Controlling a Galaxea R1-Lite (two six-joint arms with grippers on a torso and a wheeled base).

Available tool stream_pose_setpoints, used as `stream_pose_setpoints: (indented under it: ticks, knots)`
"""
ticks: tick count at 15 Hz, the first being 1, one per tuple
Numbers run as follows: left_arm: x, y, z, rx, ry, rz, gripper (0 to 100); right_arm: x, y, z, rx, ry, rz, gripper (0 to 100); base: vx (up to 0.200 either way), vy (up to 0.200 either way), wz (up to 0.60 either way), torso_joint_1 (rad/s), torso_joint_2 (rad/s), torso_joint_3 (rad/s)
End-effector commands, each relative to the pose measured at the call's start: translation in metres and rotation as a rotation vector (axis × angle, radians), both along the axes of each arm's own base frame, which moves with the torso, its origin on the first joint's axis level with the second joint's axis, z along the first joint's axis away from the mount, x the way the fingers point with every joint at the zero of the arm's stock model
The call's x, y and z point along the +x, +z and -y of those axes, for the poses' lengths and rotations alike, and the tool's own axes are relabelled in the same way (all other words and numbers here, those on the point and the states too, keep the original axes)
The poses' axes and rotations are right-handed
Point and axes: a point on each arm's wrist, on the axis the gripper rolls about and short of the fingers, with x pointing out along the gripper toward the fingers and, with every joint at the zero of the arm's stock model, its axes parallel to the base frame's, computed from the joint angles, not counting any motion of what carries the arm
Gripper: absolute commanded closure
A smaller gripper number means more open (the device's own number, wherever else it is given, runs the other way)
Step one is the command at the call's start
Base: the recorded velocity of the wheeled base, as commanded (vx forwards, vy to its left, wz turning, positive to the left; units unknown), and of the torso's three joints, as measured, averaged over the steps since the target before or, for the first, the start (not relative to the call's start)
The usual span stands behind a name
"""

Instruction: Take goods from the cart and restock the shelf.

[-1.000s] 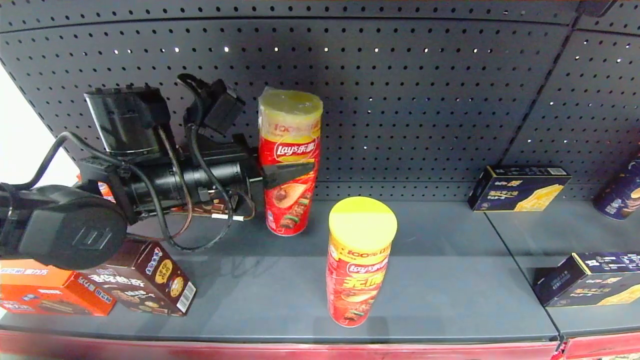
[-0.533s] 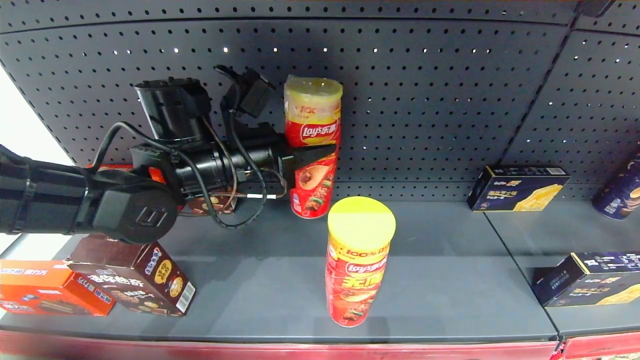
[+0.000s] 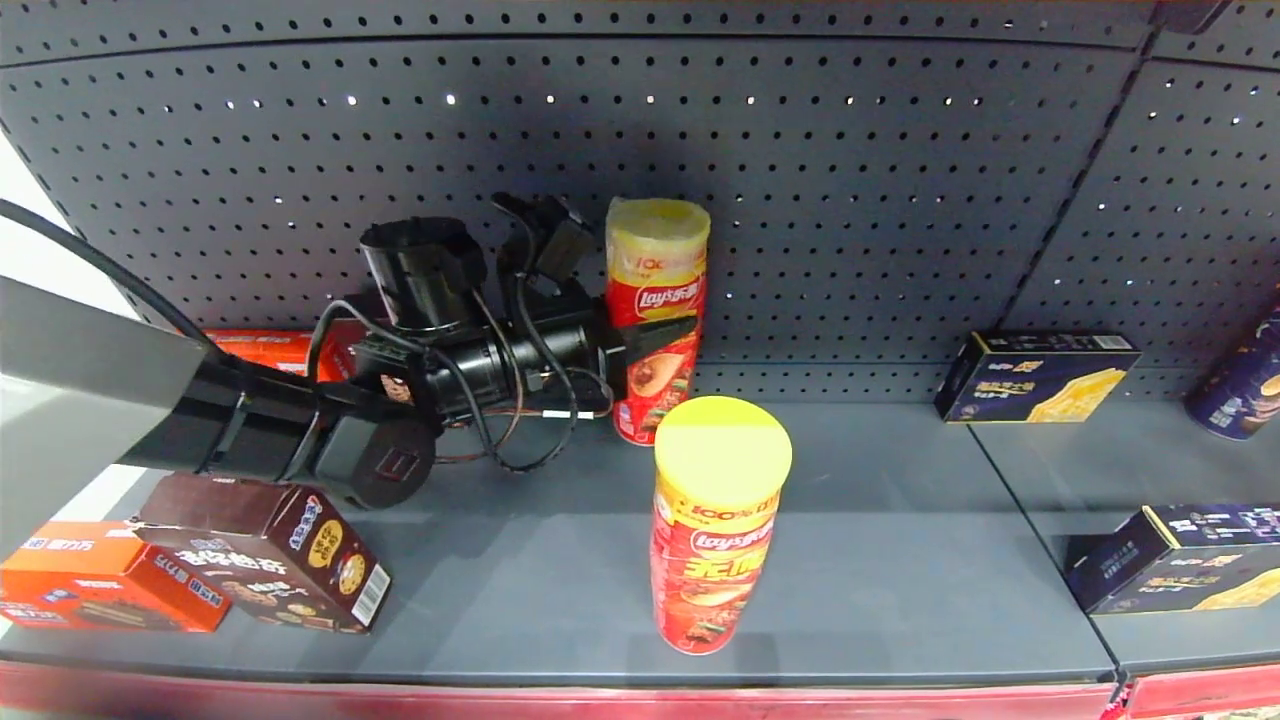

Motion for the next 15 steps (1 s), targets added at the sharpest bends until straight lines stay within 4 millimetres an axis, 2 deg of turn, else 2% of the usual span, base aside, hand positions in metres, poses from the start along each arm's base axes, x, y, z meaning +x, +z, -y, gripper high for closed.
stream_pose_setpoints:
  ticks: [1, 10, 15]
  knots:
    - [0.007, -0.013, 0.001, 0.008, 0.004, -0.017, 100, 0.000, 0.000, 0.000, 0.000, -0.001, -0.003, 0, 0.000, 0.000, 0.00, 0.000, 0.00, 0.000]
    - [0.022, -0.042, 0.006, 0.005, 0.010, -0.010, 100, 0.000, 0.000, 0.000, 0.001, 0.001, -0.003, 0, 0.000, 0.000, 0.00, 0.000, 0.00, 0.000]
    - [0.024, -0.048, 0.007, 0.006, 0.010, -0.013, 100, 0.000, 0.000, 0.000, 0.000, -0.001, -0.003, 0, 0.000, 0.000, 0.00, 0.000, 0.00, 0.000]
